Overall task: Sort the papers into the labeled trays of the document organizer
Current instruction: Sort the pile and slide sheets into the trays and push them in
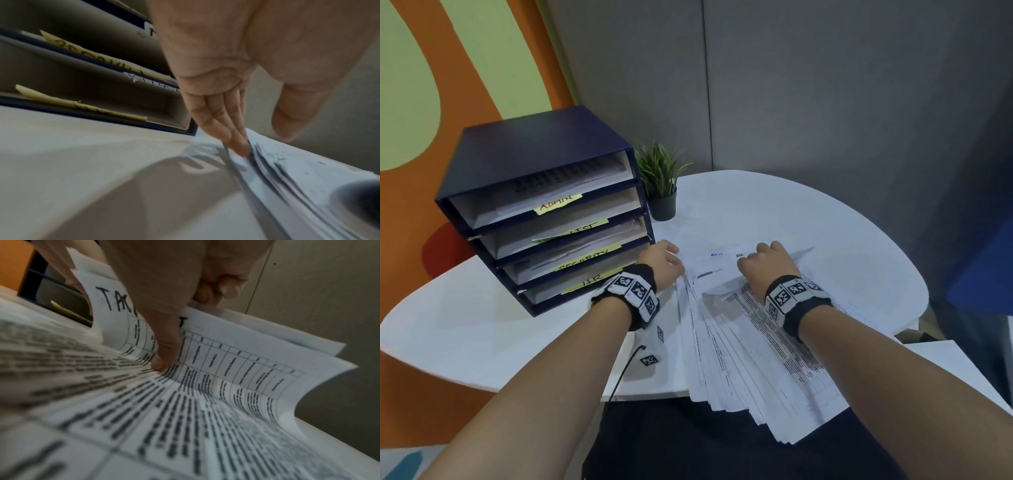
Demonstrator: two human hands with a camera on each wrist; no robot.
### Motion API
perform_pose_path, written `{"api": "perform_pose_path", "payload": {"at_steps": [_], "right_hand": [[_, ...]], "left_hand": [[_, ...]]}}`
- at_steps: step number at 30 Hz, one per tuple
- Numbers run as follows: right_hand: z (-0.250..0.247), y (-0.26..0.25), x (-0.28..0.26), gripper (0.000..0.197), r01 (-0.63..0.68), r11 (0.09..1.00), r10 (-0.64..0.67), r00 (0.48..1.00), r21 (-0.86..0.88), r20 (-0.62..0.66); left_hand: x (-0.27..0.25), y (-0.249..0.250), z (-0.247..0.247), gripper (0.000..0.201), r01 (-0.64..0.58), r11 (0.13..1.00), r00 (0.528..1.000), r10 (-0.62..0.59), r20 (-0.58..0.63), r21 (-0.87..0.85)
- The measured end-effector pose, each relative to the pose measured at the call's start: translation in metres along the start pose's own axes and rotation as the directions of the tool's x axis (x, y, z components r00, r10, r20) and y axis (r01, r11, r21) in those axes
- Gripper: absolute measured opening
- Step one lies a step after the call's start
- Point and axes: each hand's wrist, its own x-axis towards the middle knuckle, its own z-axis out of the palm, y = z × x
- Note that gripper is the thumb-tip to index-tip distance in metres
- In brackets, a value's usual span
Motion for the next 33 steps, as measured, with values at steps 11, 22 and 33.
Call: {"api": "perform_pose_path", "payload": {"at_steps": [11, 22, 33], "right_hand": [[0.002, 0.014, -0.013, 0.018, 0.079, 0.994, -0.077, 0.997, 0.082, -0.019], [-0.046, 0.059, -0.032, 0.012, 0.064, 0.991, -0.087, 0.976, 0.12, 0.2], [-0.019, 0.032, -0.029, 0.021, 0.099, 0.989, -0.117, 0.979, 0.109, 0.168]], "left_hand": [[-0.008, 0.021, 0.028, 0.051, -0.189, 0.864, 0.982, 0.16, 0.103, 0.467], [-0.008, 0.037, 0.045, 0.019, -0.117, 0.845, 0.992, 0.074, 0.104, 0.521], [0.0, 0.032, 0.024, 0.01, -0.033, 0.982, 0.986, 0.063, -0.158, 0.184]]}}
